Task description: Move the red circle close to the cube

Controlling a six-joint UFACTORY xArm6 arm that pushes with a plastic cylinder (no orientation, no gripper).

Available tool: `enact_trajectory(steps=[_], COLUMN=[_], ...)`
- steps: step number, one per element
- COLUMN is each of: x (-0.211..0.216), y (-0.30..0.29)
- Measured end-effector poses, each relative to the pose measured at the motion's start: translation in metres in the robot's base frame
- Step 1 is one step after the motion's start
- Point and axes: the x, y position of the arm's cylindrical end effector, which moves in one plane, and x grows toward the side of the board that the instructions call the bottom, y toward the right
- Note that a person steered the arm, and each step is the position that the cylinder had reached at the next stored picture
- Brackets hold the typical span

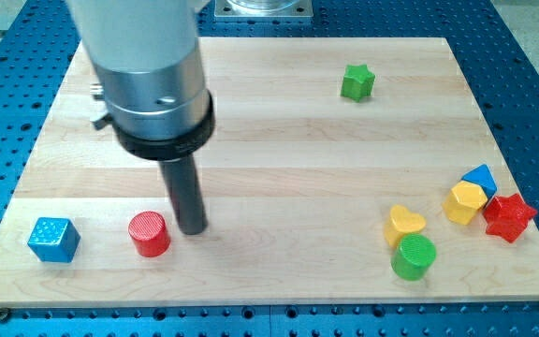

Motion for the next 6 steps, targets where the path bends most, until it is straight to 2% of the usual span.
enact_trajectory(steps=[1,3,5,6], x=[0.025,0.005,0.004,0.011], y=[0.01,-0.075,-0.059,-0.012])
